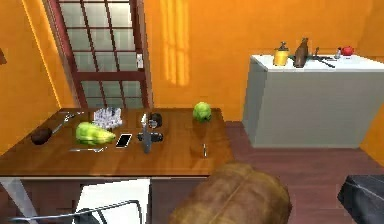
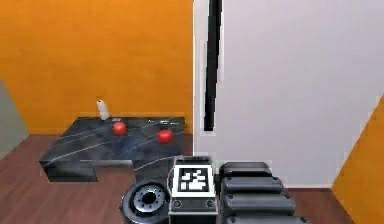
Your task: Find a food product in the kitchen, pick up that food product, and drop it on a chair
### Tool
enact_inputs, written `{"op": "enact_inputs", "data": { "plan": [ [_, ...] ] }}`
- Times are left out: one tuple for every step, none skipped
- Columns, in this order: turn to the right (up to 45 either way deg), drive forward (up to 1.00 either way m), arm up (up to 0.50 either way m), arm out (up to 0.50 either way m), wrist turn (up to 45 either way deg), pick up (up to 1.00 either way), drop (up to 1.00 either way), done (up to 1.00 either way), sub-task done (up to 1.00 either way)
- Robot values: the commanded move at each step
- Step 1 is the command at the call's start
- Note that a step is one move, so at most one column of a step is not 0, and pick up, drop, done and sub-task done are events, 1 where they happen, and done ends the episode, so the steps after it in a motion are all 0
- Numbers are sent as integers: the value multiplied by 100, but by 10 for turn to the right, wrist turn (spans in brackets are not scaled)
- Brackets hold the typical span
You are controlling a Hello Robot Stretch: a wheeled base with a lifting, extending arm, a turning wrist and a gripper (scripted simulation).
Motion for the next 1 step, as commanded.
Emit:
{"op": "enact_inputs", "data": {
  "plan": [
    [450,0,0,0,0,0,0,0,0]
  ]
}}
